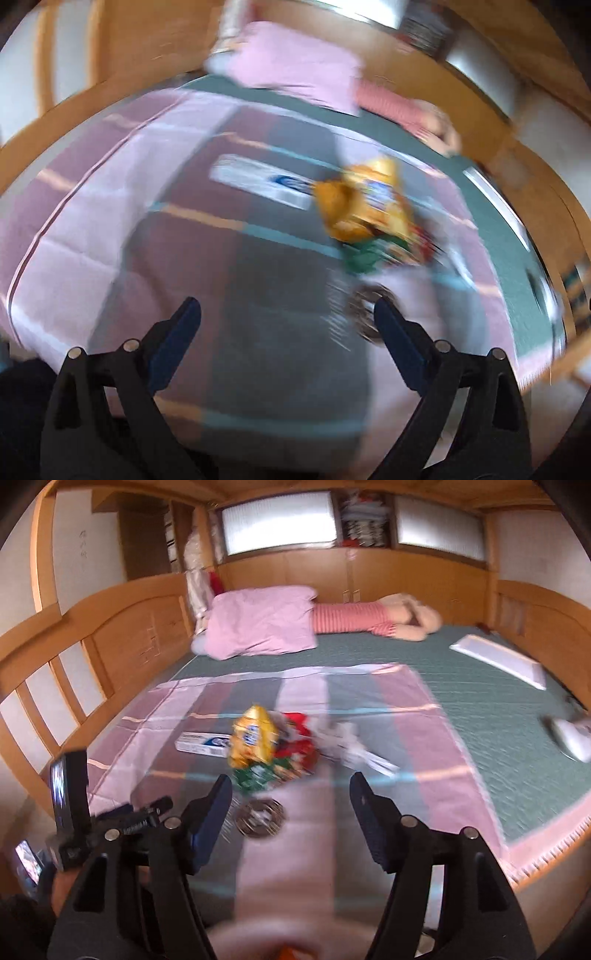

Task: Collect trash
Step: 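Reach the left tool to the medicine box while the right reaches the green wrapper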

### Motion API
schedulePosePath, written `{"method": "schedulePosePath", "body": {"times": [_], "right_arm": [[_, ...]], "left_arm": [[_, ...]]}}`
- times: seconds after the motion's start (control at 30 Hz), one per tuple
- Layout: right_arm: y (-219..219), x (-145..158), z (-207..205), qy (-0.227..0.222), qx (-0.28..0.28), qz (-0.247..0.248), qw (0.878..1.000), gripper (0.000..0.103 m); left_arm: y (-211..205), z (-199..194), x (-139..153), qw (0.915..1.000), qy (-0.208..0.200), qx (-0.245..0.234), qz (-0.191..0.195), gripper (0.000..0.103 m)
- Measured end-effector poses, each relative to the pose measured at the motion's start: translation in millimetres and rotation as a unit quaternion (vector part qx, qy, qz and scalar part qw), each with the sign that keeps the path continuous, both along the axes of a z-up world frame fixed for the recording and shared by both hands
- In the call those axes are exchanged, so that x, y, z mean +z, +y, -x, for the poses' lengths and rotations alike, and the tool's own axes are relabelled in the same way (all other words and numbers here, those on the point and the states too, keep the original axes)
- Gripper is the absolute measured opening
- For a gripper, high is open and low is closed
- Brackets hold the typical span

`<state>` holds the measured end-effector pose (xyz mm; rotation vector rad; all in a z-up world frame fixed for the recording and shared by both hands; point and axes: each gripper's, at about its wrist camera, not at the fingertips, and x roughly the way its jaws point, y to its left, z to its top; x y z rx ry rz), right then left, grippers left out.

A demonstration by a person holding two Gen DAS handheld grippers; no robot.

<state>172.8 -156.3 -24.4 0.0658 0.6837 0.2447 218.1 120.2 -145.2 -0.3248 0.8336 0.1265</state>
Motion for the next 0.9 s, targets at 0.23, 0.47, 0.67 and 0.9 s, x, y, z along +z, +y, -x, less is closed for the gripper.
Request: {"method": "schedulePosePath", "body": {"times": [0.23,0.47,0.67,0.9], "right_arm": [[137.8,-42.0,-148.7,0.072,0.124,-0.001,0.99,0.076],[274.4,-142.0,-238.3,0.128,0.238,0.185,0.945,0.083],[290.3,-193.5,-282.8,0.181,0.233,0.191,0.936,0.072],[258.1,-185.7,-265.7,0.261,0.215,0.084,0.937,0.023]], "left_arm": [[63.2,35.6,-3.0,0.9778,-0.034,0.206,0.02,0.099],[68.0,34.4,-7.3,0.9737,-0.041,0.222,0.029,0.099],[73.3,28.3,-12.2,0.9698,-0.028,0.239,0.039,0.099],[80.0,37.5,-15.2,0.9615,-0.031,0.265,0.066,0.099]]}}
